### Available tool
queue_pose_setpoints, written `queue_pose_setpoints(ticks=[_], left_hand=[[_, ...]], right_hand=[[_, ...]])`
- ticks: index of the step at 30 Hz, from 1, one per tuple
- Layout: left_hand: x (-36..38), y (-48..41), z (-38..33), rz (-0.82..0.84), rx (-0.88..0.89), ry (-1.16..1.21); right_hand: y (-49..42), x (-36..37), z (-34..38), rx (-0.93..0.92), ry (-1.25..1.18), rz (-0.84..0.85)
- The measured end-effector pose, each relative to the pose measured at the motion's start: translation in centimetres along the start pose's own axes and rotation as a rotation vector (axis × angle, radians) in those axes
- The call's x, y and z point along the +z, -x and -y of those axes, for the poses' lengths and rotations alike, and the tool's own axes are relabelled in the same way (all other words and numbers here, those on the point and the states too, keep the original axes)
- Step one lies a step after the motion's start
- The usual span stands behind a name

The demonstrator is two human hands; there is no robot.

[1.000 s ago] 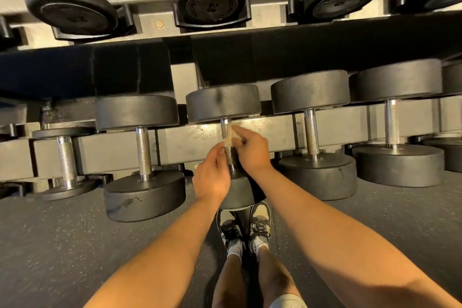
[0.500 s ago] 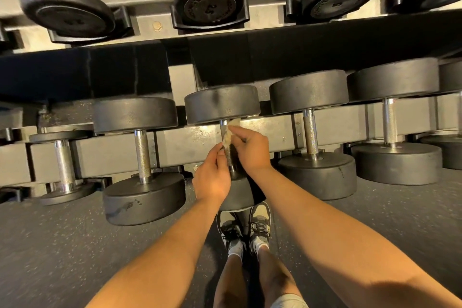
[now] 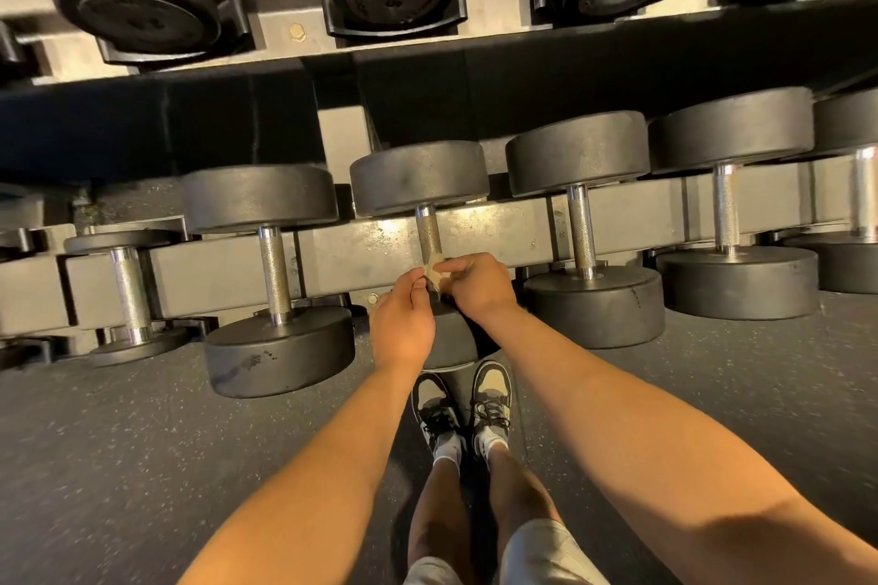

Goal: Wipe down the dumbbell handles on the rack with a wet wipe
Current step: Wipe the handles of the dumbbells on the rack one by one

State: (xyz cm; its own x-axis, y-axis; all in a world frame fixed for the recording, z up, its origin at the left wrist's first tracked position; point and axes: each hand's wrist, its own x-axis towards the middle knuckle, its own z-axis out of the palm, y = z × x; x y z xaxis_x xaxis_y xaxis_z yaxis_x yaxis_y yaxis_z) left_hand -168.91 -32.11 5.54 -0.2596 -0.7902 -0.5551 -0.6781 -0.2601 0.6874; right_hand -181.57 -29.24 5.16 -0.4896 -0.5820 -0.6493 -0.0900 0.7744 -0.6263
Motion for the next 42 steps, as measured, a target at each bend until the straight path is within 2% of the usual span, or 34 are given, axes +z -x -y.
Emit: queue_pose_setpoints(ticks=[6, 12, 15, 18, 20, 25, 29, 34, 37, 42], left_hand=[[-1.0, 0.6, 0.2, 0.056, 0.015, -0.011], [-1.3, 0.4, -0.7, 0.027, 0.070, 0.083], [-1.2, -0.9, -1.0, 0.049, 0.109, 0.045], [-1.4, -2.4, -1.6, -0.070, 0.054, 0.073], [-1.4, -3.3, -2.0, -0.172, 0.043, 0.075], [-0.8, -5.3, -2.1, 0.027, -0.060, 0.050], [-1.2, -5.2, -1.6, 0.100, -0.103, -0.012], [-1.1, -3.7, -2.3, 0.164, -0.077, -0.266], [-1.1, -2.4, -2.8, 0.116, -0.091, -0.199], [-2.1, 1.6, -5.4, 0.084, -0.035, 0.022]], right_hand=[[0.6, -0.5, 0.4, 0.040, 0.091, 0.059], [2.6, 0.0, 0.7, -0.102, 0.009, 0.089], [2.5, -0.5, 1.1, -0.094, -0.044, 0.071], [2.2, -0.1, 0.7, -0.091, -0.041, -0.033], [2.1, 0.6, 0.2, -0.097, 0.060, -0.126], [1.5, 1.4, -0.4, -0.128, 0.118, -0.262], [1.2, 1.5, -0.7, -0.102, 0.095, -0.252], [1.6, 1.2, -0.1, -0.075, 0.124, -0.201], [2.2, 0.9, -0.1, -0.070, 0.094, -0.126], [5.7, -2.6, 1.7, -0.081, -0.175, -0.090]])
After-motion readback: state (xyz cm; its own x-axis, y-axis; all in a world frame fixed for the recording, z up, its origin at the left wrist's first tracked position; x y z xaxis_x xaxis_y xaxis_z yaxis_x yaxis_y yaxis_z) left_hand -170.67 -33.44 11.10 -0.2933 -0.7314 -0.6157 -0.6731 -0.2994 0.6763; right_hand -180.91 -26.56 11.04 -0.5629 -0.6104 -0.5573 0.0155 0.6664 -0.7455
